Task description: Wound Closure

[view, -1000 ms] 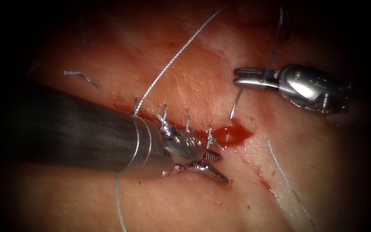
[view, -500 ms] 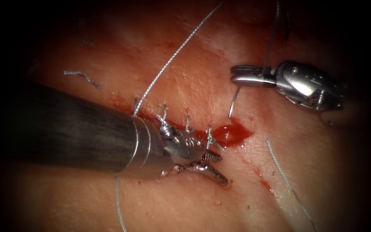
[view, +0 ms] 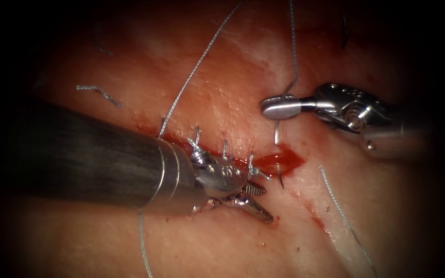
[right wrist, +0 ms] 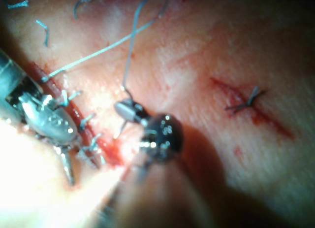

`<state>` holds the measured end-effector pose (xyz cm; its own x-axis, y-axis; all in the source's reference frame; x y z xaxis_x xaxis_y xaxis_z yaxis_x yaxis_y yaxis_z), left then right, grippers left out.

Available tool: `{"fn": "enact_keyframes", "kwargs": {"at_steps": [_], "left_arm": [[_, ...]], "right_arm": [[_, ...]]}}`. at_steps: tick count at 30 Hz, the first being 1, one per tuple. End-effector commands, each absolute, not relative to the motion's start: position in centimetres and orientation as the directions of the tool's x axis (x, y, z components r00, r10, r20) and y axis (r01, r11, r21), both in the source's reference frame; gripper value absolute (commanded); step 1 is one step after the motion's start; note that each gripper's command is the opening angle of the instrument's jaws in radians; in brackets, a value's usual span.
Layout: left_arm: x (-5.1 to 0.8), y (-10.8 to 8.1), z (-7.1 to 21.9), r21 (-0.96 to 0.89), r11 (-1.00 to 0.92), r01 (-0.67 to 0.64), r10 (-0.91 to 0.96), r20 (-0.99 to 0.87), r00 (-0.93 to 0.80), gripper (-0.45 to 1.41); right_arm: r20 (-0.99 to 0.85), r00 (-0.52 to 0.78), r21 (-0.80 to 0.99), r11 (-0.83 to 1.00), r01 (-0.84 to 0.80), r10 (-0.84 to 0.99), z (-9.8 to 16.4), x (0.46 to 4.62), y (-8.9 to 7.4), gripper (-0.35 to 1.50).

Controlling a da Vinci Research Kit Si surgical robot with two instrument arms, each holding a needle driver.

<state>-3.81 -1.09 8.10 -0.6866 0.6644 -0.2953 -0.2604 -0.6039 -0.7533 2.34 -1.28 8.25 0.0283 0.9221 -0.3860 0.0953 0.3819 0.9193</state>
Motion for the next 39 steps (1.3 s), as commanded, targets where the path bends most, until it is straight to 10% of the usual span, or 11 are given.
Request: {"fn": "enact_keyframes", "kwargs": {"at_steps": [1,15,20,26,39], "left_arm": [[-3.86,-1.1,8.15,-0.753,-0.605,-0.258,0.663,-0.297,-0.687,0.22],[-3.86,-1.09,8.15,-0.754,-0.604,-0.258,0.663,-0.296,-0.687,0.22],[-3.85,-1.09,8.13,-0.756,-0.602,-0.255,0.662,-0.295,-0.689,0.22],[-3.85,-1.09,8.13,-0.757,-0.602,-0.254,0.662,-0.296,-0.689,0.2],[-3.84,-1.09,8.13,-0.757,-0.603,-0.253,0.661,-0.296,-0.69,0.2]], "right_arm": [[-0.366,0.03,0.927,0.362,0.101,0.93,8.27,2.39,-1.3,-0.35],[-0.284,0.127,0.956,0.271,0.11,0.95,8.07,2.35,-1.87,-0.35],[-0.423,0.076,0.906,0.417,0.076,0.903,8.05,2.43,-2.0,0.67],[-0.548,-0.031,0.835,0.546,-0.066,0.836,8.18,2.38,-1.78,1.3],[-0.682,-0.104,0.72,0.639,-0.269,0.724,8.15,2.22,-1.4,1.43]]}}
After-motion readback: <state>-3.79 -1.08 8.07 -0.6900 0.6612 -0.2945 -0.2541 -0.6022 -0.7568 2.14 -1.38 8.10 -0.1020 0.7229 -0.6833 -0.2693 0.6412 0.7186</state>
